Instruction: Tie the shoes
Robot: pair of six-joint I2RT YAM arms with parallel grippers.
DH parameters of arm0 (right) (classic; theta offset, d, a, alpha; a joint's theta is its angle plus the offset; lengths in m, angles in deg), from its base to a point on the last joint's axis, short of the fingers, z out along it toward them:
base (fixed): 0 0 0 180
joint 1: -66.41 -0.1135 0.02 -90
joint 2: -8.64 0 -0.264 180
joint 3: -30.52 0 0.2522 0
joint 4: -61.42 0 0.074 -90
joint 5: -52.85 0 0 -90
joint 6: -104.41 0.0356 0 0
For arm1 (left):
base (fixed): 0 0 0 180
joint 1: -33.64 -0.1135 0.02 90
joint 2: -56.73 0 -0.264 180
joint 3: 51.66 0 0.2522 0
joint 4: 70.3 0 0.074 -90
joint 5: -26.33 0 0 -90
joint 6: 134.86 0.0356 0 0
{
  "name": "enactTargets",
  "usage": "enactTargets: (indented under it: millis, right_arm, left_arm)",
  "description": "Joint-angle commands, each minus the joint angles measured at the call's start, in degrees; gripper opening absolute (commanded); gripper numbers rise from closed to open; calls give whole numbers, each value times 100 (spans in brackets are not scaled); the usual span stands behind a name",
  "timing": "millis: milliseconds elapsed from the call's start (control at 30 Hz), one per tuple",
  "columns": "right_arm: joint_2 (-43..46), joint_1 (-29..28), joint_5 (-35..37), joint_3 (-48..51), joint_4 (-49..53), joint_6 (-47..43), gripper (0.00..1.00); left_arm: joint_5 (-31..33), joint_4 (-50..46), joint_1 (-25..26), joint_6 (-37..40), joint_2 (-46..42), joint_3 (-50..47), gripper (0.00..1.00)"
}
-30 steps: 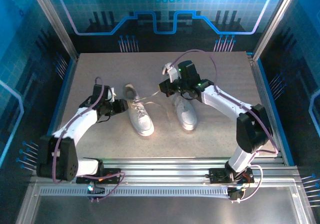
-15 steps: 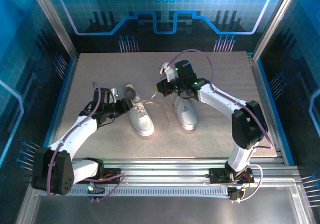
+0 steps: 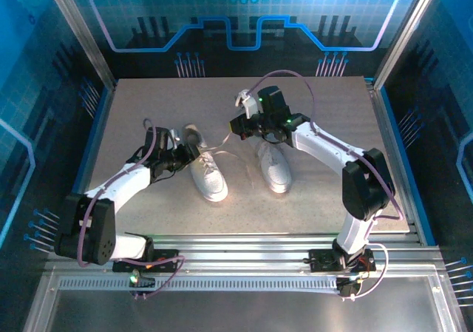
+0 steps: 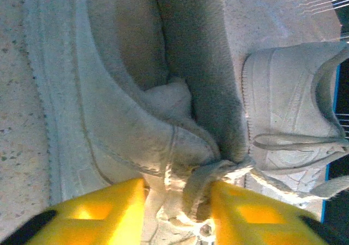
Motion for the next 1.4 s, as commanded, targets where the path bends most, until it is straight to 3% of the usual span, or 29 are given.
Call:
enactTargets:
  millis: [0,100,433,733,1367]
  right_arm:
    - [-130,-31,-75,-205,89,-106,0]
    - [-120,-9,34,-222,184,-213,0]
    - [-46,147,655,-324,682,-745,0]
    - [10,282,1330,-279,829,-1029,0]
    - [-656,391,1231,-691,967,-1220,0]
  left_arm:
    - [-186,301,-24,-5,3,108,21]
    - [-253,169,-177,93,-130,86,0]
    - [-930,-652,-929,1008,-108,186,0]
    - [-1094,-1034,-1065,1618,268,356,0]
    - [-1348,-1449,-1848,1931,137,225,0]
